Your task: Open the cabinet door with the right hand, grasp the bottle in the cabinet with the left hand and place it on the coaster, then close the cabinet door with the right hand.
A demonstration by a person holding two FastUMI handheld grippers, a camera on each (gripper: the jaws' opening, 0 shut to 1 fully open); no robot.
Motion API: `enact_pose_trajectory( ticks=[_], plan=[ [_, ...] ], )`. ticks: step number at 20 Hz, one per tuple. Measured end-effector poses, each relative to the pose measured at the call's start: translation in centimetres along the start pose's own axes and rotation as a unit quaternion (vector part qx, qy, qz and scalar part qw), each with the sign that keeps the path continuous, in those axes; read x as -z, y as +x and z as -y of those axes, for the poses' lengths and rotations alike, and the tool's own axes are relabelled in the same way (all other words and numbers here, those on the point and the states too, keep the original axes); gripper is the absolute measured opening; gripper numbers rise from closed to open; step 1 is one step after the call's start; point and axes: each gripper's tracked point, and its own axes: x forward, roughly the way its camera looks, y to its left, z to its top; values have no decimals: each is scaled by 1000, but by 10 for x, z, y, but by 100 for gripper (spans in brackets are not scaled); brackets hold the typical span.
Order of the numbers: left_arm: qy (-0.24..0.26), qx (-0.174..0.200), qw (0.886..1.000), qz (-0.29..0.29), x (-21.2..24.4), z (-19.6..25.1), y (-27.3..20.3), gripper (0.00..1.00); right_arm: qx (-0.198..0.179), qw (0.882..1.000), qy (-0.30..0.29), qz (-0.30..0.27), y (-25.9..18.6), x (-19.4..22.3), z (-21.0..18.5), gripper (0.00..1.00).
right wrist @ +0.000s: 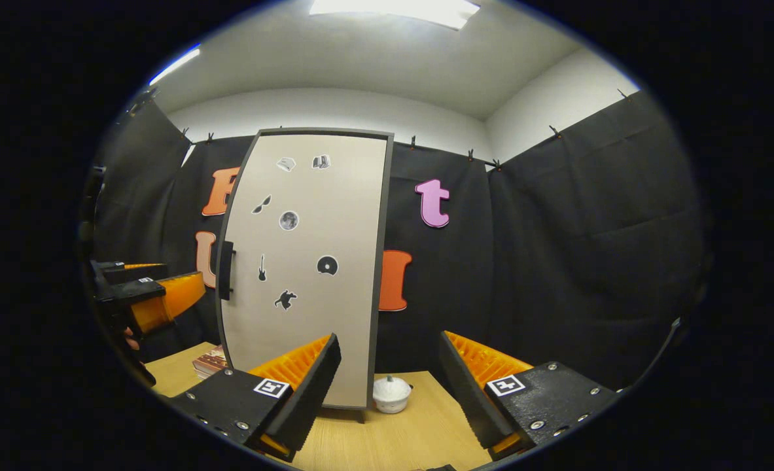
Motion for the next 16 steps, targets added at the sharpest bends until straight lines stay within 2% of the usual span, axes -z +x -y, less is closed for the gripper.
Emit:
enact_pose_trajectory(
  ticks=[14, 16],
  plan=[
    [3, -15, 1000, -11, 8, -23, -1, 96, -11, 1000, 0, -7, 13, 3, -19, 94],
    [3, -15, 1000, -13, 10, -27, 0, 98, -16, 1000, 2, -11, 18, 5, -27, 94]
  ],
)
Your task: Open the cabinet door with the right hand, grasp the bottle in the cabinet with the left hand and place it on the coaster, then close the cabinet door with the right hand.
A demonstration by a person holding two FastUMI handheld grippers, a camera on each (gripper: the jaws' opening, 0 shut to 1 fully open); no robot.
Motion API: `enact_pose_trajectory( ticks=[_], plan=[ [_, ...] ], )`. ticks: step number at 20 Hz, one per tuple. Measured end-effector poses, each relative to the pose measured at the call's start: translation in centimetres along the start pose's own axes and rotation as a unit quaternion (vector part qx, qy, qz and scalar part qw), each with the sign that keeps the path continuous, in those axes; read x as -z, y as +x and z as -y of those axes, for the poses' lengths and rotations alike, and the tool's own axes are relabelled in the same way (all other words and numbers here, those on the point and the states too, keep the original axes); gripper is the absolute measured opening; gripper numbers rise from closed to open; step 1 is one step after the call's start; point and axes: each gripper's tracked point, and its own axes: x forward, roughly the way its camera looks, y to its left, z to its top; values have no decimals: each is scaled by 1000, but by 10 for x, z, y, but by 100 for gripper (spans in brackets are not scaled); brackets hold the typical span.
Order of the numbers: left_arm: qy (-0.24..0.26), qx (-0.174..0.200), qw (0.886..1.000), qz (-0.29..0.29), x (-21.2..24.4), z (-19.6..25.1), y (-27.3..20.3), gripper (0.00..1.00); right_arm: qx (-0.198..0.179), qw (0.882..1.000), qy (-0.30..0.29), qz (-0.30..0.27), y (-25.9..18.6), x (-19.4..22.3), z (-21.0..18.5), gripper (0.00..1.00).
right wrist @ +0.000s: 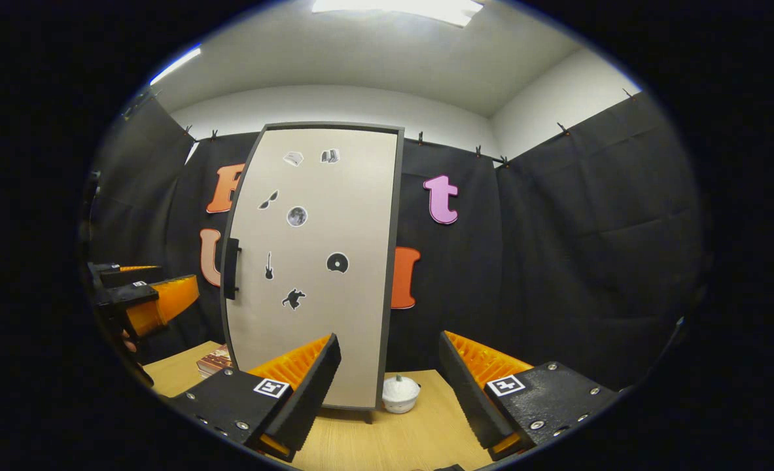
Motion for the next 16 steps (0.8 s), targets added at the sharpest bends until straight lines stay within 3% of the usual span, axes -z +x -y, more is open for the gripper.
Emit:
enact_pose_trajectory(
  ticks=[16],
  plan=[
    [14, -12, 1000, -9, 17, -60, 25, 98, -34, 999, 15, -30, 57, 17, -77, 94]
  ],
)
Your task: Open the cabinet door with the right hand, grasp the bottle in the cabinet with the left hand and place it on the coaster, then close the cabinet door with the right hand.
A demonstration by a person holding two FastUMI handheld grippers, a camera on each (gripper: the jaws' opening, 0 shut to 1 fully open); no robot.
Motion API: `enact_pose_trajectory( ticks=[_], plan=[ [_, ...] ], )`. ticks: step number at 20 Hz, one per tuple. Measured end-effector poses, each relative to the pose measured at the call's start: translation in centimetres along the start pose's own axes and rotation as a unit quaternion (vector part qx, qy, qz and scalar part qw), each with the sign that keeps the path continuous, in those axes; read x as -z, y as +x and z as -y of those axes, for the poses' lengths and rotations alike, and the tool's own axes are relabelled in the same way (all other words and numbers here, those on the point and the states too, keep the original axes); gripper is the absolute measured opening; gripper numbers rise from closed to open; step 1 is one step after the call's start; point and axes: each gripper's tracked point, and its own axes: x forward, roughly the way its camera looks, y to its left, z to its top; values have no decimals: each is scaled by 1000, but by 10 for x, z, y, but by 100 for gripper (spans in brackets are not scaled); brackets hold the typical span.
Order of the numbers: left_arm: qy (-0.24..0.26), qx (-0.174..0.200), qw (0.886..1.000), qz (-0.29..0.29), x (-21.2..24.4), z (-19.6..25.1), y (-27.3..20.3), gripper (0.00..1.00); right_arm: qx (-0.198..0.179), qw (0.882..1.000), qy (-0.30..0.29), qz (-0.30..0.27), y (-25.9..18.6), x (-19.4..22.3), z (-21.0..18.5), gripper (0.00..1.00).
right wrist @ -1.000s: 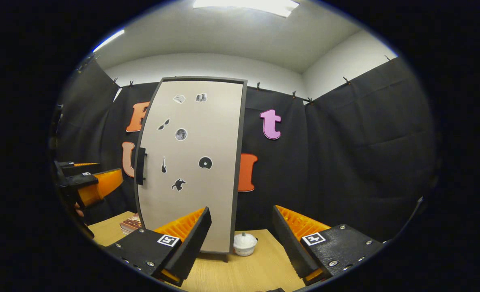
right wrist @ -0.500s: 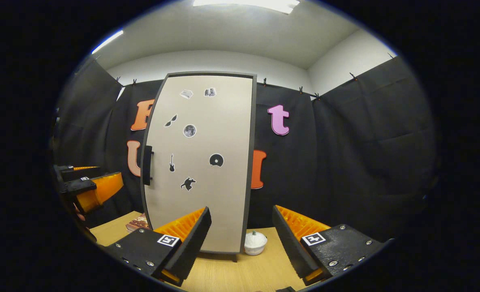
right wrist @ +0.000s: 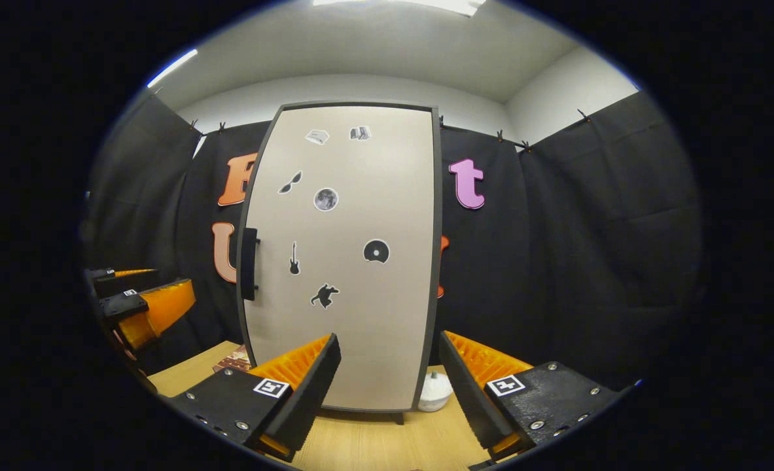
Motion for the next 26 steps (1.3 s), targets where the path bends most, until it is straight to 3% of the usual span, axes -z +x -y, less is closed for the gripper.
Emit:
enact_pose_trajectory(
  ticks=[8, 9, 10, 15, 19, 26],
  plan=[
    [4, -15, 1000, -2, 15, -44, 25, 96, -31, 999, 4, -24, 51, 15, -55, 94],
    [6, -20, 1000, -4, 18, -51, 26, 100, -37, 999, 7, -30, 57, 18, -64, 94],
    [7, -27, 1000, -4, 18, -60, 27, 96, -44, 998, 10, -36, 64, 22, -72, 94],
    [2, -81, 997, -11, 28, -114, 19, 98, -90, 993, 28, -70, 98, 34, -126, 94],
    [1, -129, 991, -21, 34, -159, 5, 98, -131, 988, 41, -69, 124, 18, -175, 94],
    [3, -197, 980, -37, 44, -220, -29, 98, -135, 987, 51, -69, 168, -10, -226, 89]
  ],
)
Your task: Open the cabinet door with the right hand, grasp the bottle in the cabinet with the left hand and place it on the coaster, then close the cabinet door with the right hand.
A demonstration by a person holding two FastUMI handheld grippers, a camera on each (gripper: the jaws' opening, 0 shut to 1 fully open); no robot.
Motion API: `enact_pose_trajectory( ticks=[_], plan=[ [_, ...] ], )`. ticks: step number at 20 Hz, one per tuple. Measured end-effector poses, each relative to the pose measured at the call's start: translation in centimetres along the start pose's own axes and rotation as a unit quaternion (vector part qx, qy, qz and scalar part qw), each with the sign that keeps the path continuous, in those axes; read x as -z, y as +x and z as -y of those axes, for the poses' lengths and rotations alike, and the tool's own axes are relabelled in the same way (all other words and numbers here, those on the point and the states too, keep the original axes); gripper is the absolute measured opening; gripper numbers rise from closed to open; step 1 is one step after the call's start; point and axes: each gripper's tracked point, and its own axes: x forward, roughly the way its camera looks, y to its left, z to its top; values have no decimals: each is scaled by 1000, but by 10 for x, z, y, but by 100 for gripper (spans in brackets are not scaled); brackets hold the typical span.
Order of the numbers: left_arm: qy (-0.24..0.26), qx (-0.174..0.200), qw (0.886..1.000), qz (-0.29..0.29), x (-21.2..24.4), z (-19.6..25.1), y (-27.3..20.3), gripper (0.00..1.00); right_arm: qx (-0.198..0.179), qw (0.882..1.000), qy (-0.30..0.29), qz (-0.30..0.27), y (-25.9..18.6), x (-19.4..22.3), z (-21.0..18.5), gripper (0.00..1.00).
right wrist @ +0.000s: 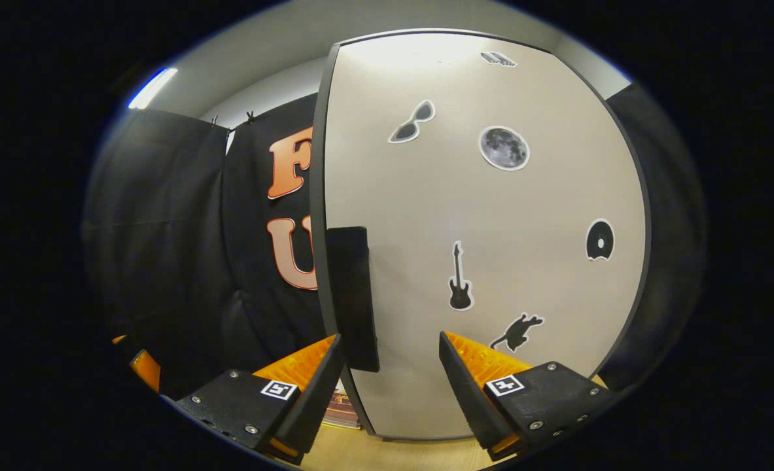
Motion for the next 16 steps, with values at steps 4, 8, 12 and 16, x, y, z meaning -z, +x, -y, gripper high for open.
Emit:
enact_pose_trajectory(
  ticks=[4, 8, 12, 16],
  plan=[
    [8, -17, 1000, 1, -1, -16, -4, 98, 24, 999, -30, -18, 23, 3, -6, 84],
    [7, -20, 1000, -5, 3, -27, -10, 98, 16, 999, -31, -26, 27, 2, -19, 65],
    [6, -13, 1000, -9, 5, -25, -11, 96, 11, 999, 7, -37, 24, 5, -20, 30],
    [11, 0, 1000, 6, -1, -16, -3, 98, -18, 999, 11, -35, 12, 4, -24, 23]
  ],
)
